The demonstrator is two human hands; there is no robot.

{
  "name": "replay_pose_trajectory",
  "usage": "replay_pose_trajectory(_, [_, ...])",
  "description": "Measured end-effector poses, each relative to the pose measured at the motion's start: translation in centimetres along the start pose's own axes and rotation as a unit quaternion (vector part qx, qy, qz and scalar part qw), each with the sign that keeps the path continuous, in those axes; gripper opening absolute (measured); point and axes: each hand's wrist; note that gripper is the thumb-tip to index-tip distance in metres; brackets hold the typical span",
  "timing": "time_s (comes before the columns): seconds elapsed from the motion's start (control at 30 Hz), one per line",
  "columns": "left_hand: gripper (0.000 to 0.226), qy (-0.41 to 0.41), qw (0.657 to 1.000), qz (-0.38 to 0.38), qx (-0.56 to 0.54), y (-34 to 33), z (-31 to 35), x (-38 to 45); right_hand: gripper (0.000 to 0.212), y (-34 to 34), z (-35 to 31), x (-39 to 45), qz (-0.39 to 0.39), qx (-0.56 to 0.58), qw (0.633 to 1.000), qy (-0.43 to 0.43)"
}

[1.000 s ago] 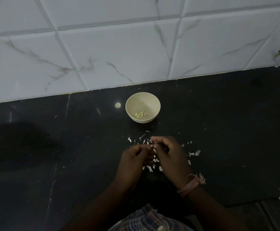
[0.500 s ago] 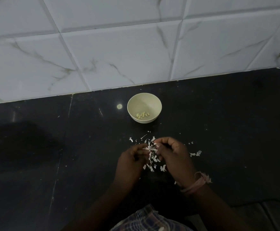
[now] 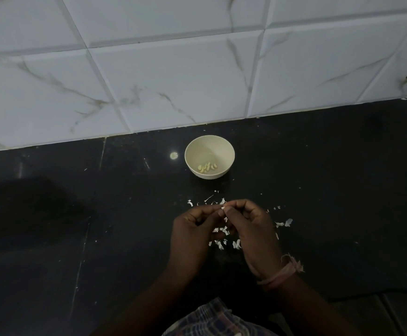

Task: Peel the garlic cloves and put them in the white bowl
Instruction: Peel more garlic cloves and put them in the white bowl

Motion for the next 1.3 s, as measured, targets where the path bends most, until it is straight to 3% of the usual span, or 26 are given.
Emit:
replay_pose_trajectory(0.3, [0.009,-0.021,1.000,-0.006,-0.008,0.2,0.0,-0.2,0.006,0.6,-0.8,-0.2,0.001,-0.123,0.987,0.099])
replay_pose_trajectory(0.43, [0.009,-0.045,0.998,-0.006,0.033,0.5,-0.4,-0.1,0.001,0.9,-0.5,-0.3,0.005,-0.226,0.957,0.180])
replay_pose_trajectory(0.6, [0.010,-0.062,0.995,-0.014,0.077,0.7,0.2,-0.2,0.006,0.9,-0.5,-0.5,0.014,-0.270,0.929,0.253])
replay_pose_trajectory(0.97, [0.013,-0.118,0.978,-0.033,0.170,0.8,1.2,0.0,0.012,1.2,-0.9,-0.2,-0.003,-0.213,0.962,0.171])
replay_pose_trajectory(1.3, [0.011,-0.053,0.988,-0.074,0.127,1.4,1.5,0.6,0.014,0.8,-1.7,-0.7,-0.040,-0.165,0.978,0.120])
Point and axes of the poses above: each hand's wrist, its own x-axis towards the middle knuckle, its own y-axis out of the back of the hand, z = x × y, and after that the axes turned 8 degrees about z, right-handed
